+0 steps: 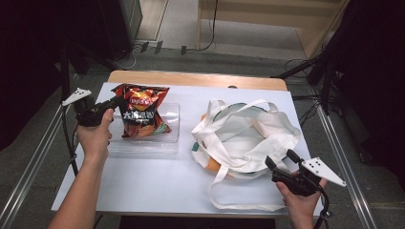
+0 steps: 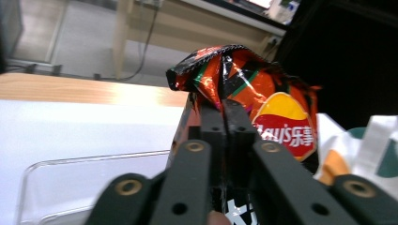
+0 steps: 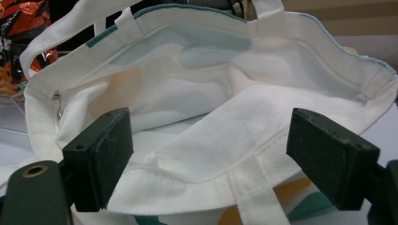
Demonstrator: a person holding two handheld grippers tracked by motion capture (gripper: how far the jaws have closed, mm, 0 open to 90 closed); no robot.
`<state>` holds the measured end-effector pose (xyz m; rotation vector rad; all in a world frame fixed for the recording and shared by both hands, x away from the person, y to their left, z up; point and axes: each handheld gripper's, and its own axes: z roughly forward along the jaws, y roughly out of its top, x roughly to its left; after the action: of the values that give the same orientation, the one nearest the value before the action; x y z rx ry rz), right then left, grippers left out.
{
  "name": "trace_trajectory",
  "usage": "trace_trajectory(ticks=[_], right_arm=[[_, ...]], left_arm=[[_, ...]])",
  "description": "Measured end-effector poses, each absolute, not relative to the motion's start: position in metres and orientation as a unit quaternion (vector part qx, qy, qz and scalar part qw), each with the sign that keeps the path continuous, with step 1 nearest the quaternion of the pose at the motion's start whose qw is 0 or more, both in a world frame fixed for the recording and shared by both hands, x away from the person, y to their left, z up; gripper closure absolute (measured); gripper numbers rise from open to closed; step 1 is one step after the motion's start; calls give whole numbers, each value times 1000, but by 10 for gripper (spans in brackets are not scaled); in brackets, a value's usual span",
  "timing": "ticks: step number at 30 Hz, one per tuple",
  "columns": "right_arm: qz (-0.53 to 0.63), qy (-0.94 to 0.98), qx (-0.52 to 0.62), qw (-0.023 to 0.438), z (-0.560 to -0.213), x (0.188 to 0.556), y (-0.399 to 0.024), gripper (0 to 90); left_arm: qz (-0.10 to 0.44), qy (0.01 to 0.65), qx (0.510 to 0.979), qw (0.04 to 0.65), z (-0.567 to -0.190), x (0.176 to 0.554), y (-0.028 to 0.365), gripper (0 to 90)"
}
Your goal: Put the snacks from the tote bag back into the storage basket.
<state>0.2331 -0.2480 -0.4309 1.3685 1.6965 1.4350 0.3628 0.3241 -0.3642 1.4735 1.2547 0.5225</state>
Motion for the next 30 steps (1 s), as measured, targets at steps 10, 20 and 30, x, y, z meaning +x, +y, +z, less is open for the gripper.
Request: trace_trajectory(ticks=[10,20,30], right_arm=[[532,624,507,264,-431,233,-252,157],[530,625,507,267,-431,233,-258,152],[527,624,508,274,-433,235,-264,151]], left_arm=[[274,519,634,504,-360,345,311,124],[255,494,650,517,-370,312,310,0],[253,475,656,529,-385,285,301,0]])
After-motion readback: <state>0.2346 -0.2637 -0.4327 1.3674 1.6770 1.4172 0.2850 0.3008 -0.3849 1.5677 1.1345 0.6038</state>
